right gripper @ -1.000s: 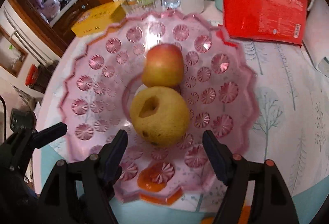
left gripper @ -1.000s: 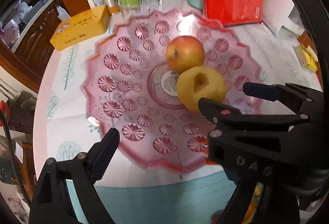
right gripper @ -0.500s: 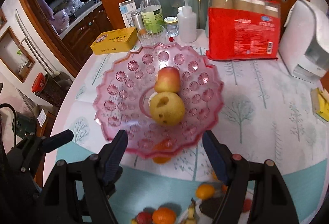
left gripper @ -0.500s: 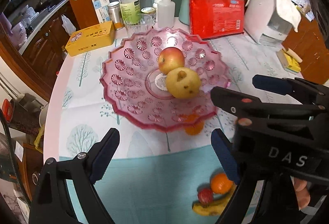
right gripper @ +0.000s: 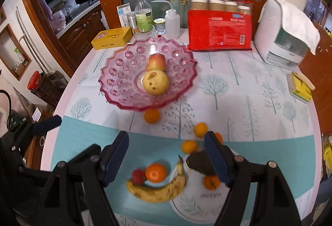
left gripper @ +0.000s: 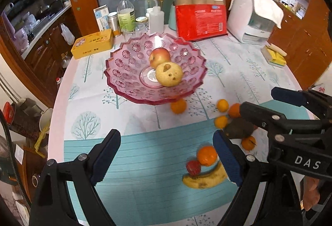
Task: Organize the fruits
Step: 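Open both tools to drop apple and pear into the bowl, then withdraw, then grasp the banana with the left tool while the right tool grasps an orange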
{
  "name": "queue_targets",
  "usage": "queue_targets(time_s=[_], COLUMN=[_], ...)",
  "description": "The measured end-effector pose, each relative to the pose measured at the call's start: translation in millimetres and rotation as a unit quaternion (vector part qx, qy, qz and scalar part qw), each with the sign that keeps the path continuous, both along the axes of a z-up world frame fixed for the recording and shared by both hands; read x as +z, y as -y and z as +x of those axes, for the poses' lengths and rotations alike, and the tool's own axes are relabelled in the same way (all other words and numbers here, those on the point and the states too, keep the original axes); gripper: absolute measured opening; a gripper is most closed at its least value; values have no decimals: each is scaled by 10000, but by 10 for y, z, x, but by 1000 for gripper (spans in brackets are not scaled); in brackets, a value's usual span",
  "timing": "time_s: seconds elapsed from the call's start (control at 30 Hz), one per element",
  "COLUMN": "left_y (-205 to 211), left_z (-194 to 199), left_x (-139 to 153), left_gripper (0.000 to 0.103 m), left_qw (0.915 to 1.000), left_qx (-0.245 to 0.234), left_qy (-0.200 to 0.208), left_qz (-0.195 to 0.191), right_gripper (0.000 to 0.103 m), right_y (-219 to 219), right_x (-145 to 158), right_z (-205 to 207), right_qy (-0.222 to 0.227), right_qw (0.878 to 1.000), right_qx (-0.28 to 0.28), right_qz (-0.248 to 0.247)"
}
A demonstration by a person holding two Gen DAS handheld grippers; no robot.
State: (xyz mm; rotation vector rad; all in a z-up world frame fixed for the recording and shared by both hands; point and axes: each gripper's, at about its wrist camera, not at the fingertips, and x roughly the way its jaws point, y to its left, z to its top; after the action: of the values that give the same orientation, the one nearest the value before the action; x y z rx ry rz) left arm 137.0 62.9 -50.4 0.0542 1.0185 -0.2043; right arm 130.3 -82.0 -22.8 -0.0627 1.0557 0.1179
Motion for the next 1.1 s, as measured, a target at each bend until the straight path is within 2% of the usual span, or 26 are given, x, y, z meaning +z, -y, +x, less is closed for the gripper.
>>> queue_targets(time_s=[0.23, 0.43, 0.73, 0.83, 1.1], left_y=[165, 351, 629, 729, 726], left_z=[-263, -410, -540, -591, -714], left_x=[77, 19, -152, -263, -563], left_gripper=[90, 90, 90, 90, 90], left_qw=[9997, 9993, 9989, 9986, 9986], left_qx=[-171, -327, -443, -501, -313], left_qy=[162, 146, 40, -54, -399], left_qz=[30, 97, 131, 166, -174], right_gripper=[76, 76, 76, 76, 76], right_y=[269, 540, 980, 1104, 1334], right_x=[113, 103, -165, -255, -456], right_z=[-383, -610, -811, -870, -985], right_qy=[184, 306, -3, -11, -32], right_qw=[9994, 9977, 9967, 9963, 9979], right_qx=[-301, -587, -801, -855, -624], right_qz=[-62, -152, 146, 81, -194])
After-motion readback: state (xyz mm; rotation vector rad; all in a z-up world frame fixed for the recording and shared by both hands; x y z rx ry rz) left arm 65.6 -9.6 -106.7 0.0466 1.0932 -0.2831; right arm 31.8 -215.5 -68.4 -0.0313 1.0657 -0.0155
